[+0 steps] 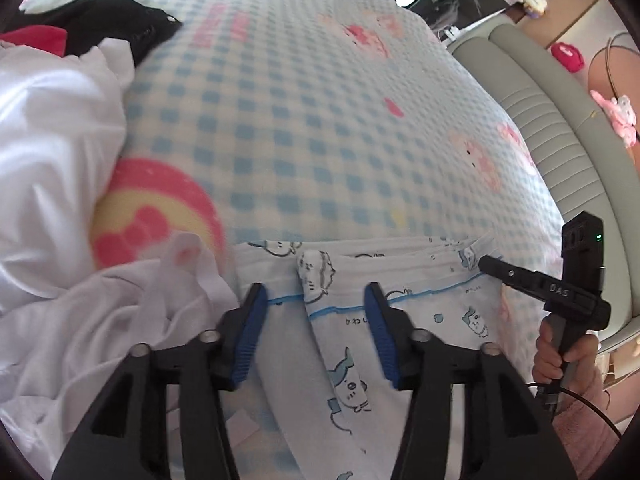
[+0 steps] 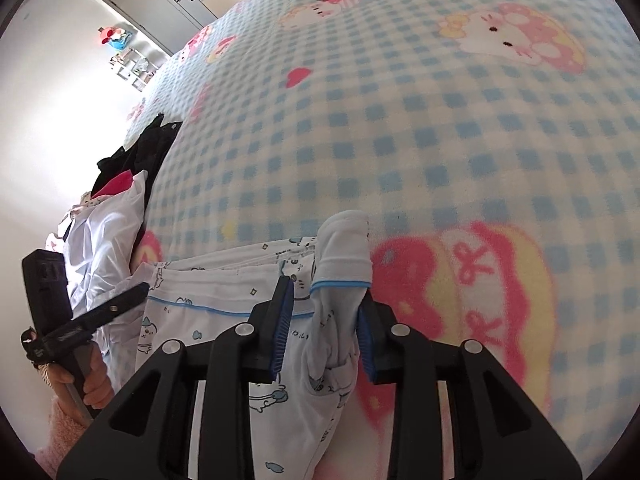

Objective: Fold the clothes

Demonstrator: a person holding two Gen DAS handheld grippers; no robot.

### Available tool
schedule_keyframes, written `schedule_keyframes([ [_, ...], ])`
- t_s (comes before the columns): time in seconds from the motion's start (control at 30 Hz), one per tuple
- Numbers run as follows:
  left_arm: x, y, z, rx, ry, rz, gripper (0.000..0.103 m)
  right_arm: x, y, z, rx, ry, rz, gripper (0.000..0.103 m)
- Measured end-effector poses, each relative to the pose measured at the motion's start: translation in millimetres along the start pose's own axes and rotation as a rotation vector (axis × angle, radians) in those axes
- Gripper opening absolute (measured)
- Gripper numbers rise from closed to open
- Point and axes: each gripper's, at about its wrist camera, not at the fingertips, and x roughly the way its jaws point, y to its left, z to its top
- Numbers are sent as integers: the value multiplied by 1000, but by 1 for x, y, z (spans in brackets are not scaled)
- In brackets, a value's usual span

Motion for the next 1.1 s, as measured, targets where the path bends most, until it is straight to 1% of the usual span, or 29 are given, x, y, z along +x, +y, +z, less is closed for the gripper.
schedule_keyframes([
  [0.03,1,-3,-4,7,-9,24,37,1,0,-2,0,2,0,30],
  [0.1,-4,-8,-7,23,-63,108,37,1,-1,-4,3,6,-5,30],
  [0.13,-10,-10,-9,27,-91,114,37,-1,-4,-4,4,6,-5,30],
  [0.17,-15,-11,-11,31,-106,88,37,-2,-4,-5,4,4,-6,30],
  [0.2,-16,-12,-11,39,-103,67,38,-1,-4,-5,4,5,-5,30],
  [0.23,-16,-14,-11,50,-93,54,39,1,-4,-3,1,11,0,30],
  [0.27,-11,-15,-11,54,-67,49,39,3,-4,-2,-1,16,4,31],
  [0.3,-4,-16,-11,54,-30,51,39,5,-4,-2,-1,22,8,31],
  [0.33,3,-16,-10,45,8,46,39,7,-3,-2,3,26,13,28],
  [0.37,10,-15,-10,29,49,37,37,9,-3,-3,8,29,17,27],
  [0.4,14,-15,-10,23,65,28,29,11,-2,-4,12,33,21,26],
  [0.43,13,-17,-10,29,59,23,16,13,-2,-5,16,37,26,21],
  [0.47,11,-19,-9,40,48,22,3,15,-2,-6,21,41,30,20],
  [0.53,-1,-21,-8,46,10,16,3,16,0,-7,28,42,41,12],
  [0.63,-23,-17,-6,33,-46,4,3,5,6,-3,18,-1,62,9],
  [0.7,-30,-9,-4,10,-66,5,3,4,10,1,7,-8,66,8],
  [0.77,-27,2,-2,-15,-62,19,3,5,13,6,-2,-12,69,8],
  [0.87,-12,21,-4,-52,-28,37,3,21,9,9,6,15,67,8],
  [0.93,-4,33,-9,-82,-9,21,3,31,2,9,16,35,65,8],
  [1.0,1,40,-13,-104,-4,7,4,33,-6,7,40,38,89,9],
  [1.03,4,41,-15,-101,3,8,7,30,-10,7,57,37,108,11],
  [1.07,6,40,-15,-93,14,18,8,27,-14,7,70,34,123,12],
  [1.1,8,39,-15,-87,25,30,12,22,-17,8,78,28,127,15],
])
